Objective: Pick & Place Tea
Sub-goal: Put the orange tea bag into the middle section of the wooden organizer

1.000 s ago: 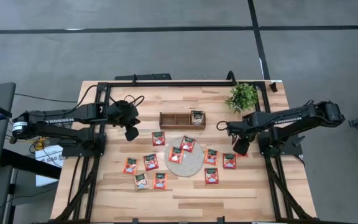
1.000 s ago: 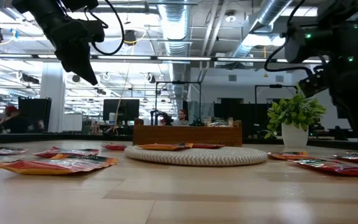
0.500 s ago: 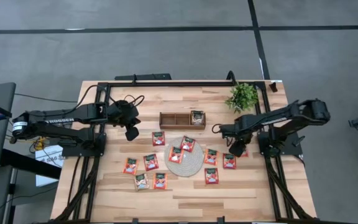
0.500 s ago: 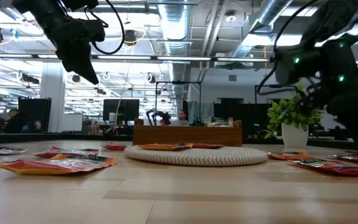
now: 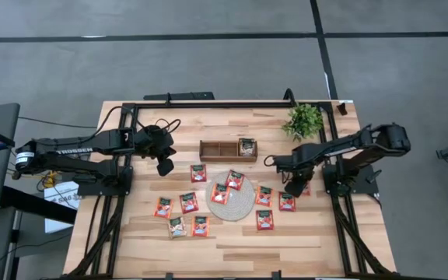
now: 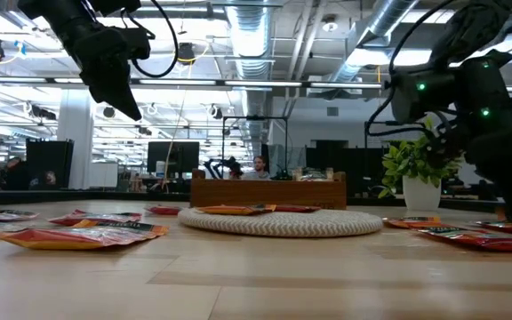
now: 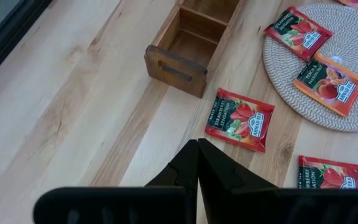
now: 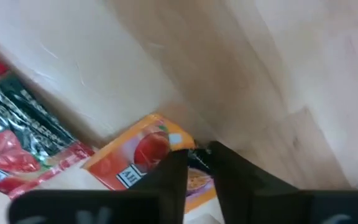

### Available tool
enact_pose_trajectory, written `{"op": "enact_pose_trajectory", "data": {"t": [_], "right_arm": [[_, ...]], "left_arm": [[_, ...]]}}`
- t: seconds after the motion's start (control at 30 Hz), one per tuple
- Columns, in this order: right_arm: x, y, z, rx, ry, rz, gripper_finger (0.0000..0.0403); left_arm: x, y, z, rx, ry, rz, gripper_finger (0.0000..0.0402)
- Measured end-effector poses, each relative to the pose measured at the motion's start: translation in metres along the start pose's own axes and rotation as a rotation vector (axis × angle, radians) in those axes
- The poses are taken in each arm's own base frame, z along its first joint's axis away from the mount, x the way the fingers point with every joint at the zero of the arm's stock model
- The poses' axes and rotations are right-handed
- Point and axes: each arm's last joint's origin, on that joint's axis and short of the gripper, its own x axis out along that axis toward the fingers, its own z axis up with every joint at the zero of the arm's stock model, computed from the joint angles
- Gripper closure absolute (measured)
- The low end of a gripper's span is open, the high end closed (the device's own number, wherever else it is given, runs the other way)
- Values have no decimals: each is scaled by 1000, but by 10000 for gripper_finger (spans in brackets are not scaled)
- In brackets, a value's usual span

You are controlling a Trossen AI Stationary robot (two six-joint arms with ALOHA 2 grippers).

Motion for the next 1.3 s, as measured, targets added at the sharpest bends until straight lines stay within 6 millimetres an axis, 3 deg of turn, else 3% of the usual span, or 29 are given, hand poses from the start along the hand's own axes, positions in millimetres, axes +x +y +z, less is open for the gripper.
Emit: {"op": "enact_pose_trajectory", "data": {"t": [0.17, 0.4, 0.67, 1.03, 1.3], "right_arm": [[-7, -5, 0, 43, -49, -1, 393], [-17, -10, -3, 101, -40, -14, 398], [-60, 6, 2, 51, -137, -122, 401], [-148, 48, 14, -93, -646, -234, 402], [-181, 63, 28, -177, -984, -336, 402]], "left_arm": [[0, 0, 0, 0, -4, -1, 401], [0, 0, 2, -3, -22, -4, 401], [-1, -3, 16, -25, -163, -29, 401], [-10, -7, 43, -211, -449, -121, 402], [-20, -8, 59, -311, -632, -195, 401]]}}
